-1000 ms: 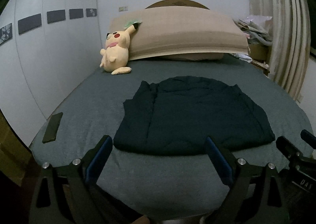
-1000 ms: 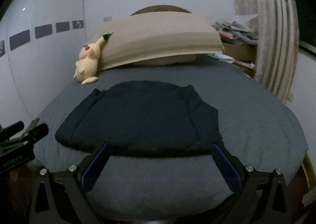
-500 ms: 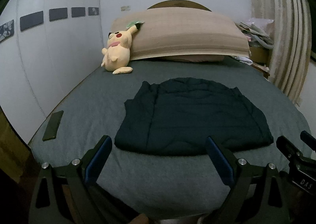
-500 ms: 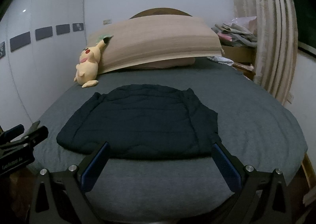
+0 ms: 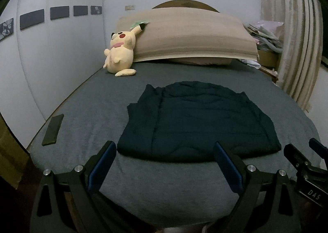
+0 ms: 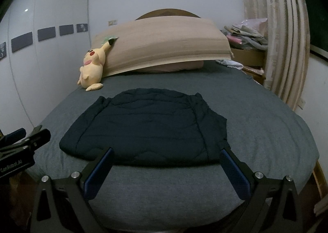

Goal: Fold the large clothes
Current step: 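Release the folded jacket and pull both grippers back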

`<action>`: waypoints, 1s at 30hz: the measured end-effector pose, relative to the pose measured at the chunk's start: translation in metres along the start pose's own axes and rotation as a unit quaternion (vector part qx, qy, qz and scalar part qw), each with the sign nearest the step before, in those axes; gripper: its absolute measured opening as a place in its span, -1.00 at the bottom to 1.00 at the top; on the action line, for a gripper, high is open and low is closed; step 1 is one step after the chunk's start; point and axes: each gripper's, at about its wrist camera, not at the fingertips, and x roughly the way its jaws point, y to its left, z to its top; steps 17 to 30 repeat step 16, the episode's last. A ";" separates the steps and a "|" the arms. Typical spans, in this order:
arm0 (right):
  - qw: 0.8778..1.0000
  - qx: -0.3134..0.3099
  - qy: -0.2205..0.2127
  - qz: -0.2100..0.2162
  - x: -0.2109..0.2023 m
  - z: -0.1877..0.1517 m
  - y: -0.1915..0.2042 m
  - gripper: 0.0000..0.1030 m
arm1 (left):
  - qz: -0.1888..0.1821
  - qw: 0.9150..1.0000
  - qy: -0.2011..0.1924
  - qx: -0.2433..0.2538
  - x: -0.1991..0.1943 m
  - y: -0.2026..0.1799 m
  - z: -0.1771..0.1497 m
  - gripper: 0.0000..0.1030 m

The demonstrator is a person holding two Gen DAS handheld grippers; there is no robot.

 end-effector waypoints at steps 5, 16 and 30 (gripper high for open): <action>1.000 0.000 0.000 0.000 0.000 0.000 -0.001 1.00 | -0.006 1.000 0.001 0.004 0.000 -0.001 0.001 0.86; 1.000 0.000 0.000 0.000 0.000 0.002 -0.002 1.00 | -0.015 1.000 -0.003 0.003 -0.003 -0.005 0.002 0.87; 1.000 0.000 0.000 0.000 0.000 0.002 -0.002 1.00 | -0.015 1.000 -0.003 0.003 -0.003 -0.005 0.002 0.87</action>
